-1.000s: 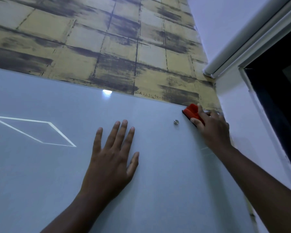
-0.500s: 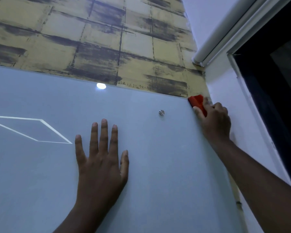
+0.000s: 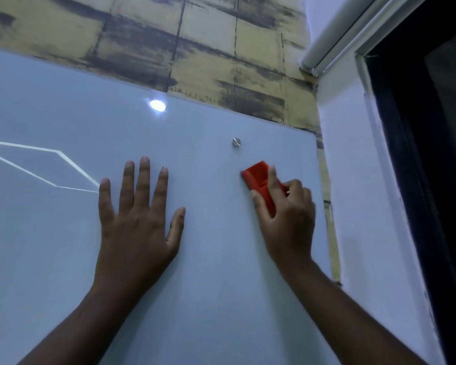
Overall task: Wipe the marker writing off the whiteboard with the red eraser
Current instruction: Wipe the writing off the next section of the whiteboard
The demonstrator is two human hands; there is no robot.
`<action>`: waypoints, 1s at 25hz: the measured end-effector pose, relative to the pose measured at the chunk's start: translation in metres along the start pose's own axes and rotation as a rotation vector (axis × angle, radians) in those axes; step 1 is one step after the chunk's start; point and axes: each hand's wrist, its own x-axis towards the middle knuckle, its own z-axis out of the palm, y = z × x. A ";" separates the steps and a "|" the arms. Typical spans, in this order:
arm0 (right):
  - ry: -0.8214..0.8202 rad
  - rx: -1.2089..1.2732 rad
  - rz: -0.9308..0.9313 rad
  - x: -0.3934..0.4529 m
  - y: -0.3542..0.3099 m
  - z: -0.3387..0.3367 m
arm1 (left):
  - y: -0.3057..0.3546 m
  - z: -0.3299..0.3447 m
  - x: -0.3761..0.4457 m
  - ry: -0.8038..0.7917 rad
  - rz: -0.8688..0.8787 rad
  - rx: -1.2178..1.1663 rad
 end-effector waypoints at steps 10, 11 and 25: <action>-0.195 -0.036 -0.039 -0.084 0.034 -0.053 | 0.013 -0.012 -0.054 -0.039 0.041 -0.105; -0.202 -0.027 -0.010 -0.096 0.037 -0.058 | 0.015 -0.013 -0.061 -0.048 0.036 -0.118; -0.543 0.263 0.138 -0.276 -0.076 -0.143 | 0.025 -0.037 -0.164 -0.176 0.103 -0.264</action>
